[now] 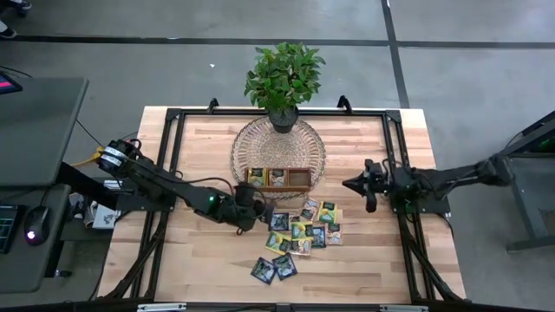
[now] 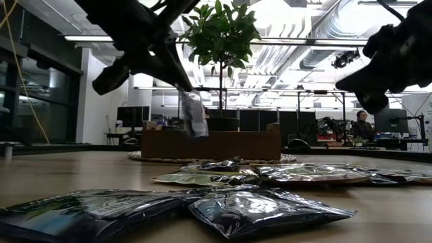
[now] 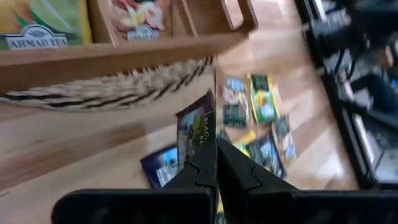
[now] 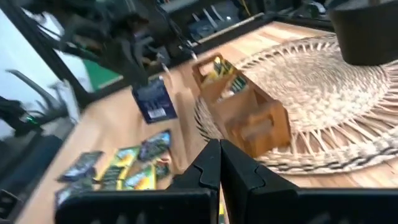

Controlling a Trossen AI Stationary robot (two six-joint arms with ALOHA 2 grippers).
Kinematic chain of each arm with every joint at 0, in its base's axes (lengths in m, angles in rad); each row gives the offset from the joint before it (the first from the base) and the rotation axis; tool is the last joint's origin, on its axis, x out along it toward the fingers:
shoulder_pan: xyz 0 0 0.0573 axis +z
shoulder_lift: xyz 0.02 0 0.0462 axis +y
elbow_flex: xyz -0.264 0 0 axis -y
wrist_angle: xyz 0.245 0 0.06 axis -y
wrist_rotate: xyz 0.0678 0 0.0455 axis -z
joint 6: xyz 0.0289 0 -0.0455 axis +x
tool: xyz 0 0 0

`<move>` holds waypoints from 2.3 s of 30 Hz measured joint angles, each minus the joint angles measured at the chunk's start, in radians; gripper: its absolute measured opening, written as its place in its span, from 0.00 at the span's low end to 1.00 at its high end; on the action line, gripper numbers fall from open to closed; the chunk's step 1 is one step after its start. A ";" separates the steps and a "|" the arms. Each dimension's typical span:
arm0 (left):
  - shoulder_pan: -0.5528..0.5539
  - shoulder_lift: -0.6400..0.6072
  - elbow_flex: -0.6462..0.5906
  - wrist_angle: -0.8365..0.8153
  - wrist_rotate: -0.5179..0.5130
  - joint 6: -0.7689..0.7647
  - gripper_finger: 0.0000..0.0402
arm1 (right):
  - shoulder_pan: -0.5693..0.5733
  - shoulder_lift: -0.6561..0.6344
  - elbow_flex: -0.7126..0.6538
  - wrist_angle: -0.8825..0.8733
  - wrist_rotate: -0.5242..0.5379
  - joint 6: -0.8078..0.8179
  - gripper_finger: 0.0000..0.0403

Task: Pick & Place Tea
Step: Put the violet tea bag into the right section of the wooden organizer

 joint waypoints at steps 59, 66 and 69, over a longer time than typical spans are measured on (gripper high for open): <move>0.024 0.016 0.000 0.026 -0.144 -0.107 0.00 | 0.260 1.647 1.104 0.098 0.395 -0.025 0.32; 0.024 0.016 0.000 0.025 -0.143 -0.107 0.00 | 0.256 1.647 1.104 0.085 0.355 0.017 0.54; 0.024 0.016 0.000 0.025 -0.143 -0.107 0.00 | 0.258 1.647 1.104 0.068 0.434 0.031 0.55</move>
